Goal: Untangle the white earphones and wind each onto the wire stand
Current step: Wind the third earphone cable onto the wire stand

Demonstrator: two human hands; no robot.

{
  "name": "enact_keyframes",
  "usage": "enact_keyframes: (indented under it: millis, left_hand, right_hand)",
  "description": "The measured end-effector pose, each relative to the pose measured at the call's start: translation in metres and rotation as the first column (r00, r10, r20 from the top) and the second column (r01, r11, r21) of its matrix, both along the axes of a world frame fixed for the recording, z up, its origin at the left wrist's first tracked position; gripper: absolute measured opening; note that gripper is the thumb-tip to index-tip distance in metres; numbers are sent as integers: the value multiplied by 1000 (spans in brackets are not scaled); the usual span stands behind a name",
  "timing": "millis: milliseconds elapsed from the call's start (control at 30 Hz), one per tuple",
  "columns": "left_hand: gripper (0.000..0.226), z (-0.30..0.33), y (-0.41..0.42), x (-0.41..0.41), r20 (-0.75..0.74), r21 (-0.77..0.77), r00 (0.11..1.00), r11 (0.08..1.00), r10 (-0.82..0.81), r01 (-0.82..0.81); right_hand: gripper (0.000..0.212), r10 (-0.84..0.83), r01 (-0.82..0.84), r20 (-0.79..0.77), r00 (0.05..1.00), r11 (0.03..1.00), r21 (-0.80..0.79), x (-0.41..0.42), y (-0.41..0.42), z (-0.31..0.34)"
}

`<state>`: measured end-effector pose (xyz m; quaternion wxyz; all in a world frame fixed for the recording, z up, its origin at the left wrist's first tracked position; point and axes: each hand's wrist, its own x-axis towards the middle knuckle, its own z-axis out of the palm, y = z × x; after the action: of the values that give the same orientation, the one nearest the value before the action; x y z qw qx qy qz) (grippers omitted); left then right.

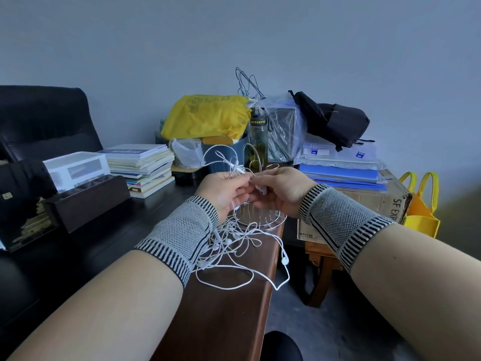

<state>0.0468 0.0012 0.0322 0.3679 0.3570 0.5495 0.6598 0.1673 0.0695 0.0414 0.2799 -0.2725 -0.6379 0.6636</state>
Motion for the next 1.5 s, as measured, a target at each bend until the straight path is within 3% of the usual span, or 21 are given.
enact_keyframes:
  millis: [100, 167, 233, 267, 333, 400, 433, 533, 733, 867, 967, 1067, 1200, 1267, 1333, 1400, 1433, 1500]
  left_hand:
    - [5, -10, 2, -3, -122, -48, 992, 998, 35, -41]
    - [3, -20, 2, -6, -359, -131, 932, 986, 47, -100]
    - [13, -34, 0, -6, -708, -290, 697, 947, -114, -139]
    - [21, -42, 0, -5, -789, -373, 572, 914, -223, -158]
    - [26, -57, -2, -3, -818, -505, 420, 840, -393, -197]
    - [17, -66, -3, -4, -814, -566, 317, 787, -487, -247]
    - [12, -68, -3, -7, -815, -576, 269, 770, -514, -273]
    - [32, -74, -1, -27, -805, -586, 187, 707, -562, -397]
    - [40, -77, -25, -80, -784, -557, 203, 519, -587, -648]
    - [49, -78, -34, -112, -867, -481, 327, 457, -377, -748]
    - [66, -73, -38, -121, -898, -440, 360, 558, -254, -703]
    - [80, -52, -38, -107, -831, -517, 482, 706, -278, -484]
    - [61, -6, -39, -74, -792, -536, 497, 793, -355, -288]
    - [45, 11, -35, -62, -822, -437, 503, 862, -268, -255]
    - [30, 21, -28, -53, -855, -207, 518, 930, -22, -303]
    - [21, 29, -20, -42, -811, 15, 545, 938, 214, -347]
    - [21, 32, -17, -34, -781, 53, 578, 947, 238, -317]
    - [34, 34, -11, -17, -744, -17, 662, 988, 90, -154]
  right_hand:
    - [13, -91, 90, 33, 995, 996, 11, 1, 1, -2]
    - [19, -191, 191, 54, 980, 982, 11, 1, 3, -4]
    - [24, -254, 255, 62, 965, 967, 0, 2, 6, -6]
    - [25, -265, 266, 69, 962, 964, -3, 2, 7, -7]
    - [27, -258, 259, 100, 961, 966, 5, 2, 7, -9]
    - [27, -221, 219, 137, 966, 975, 25, 2, 5, -12]
    - [27, -200, 197, 155, 967, 980, 35, 2, 4, -14]
    - [27, -162, 155, 205, 965, 987, 49, -2, 3, -22]
    - [22, -116, 105, 221, 968, 992, 63, -21, 1, -32]
    - [23, -110, 95, 219, 970, 992, 81, -29, 1, -32]
    - [28, -143, 124, 211, 967, 987, 104, -32, 6, -31]
    - [29, -172, 126, 245, 954, 973, 195, -32, 11, -29]
    - [21, -158, 59, 288, 944, 944, 324, -32, 13, -25]
    - [21, -126, 10, 302, 945, 933, 360, -31, 12, -21]
    - [24, -91, -25, 291, 952, 928, 371, -28, 12, -16]
    - [20, -56, -57, 280, 958, 923, 381, -25, 11, -9]
    - [17, -30, -78, 275, 961, 923, 376, -23, 10, -5]
    - [16, 36, -114, 238, 971, 939, 325, -18, 8, 3]
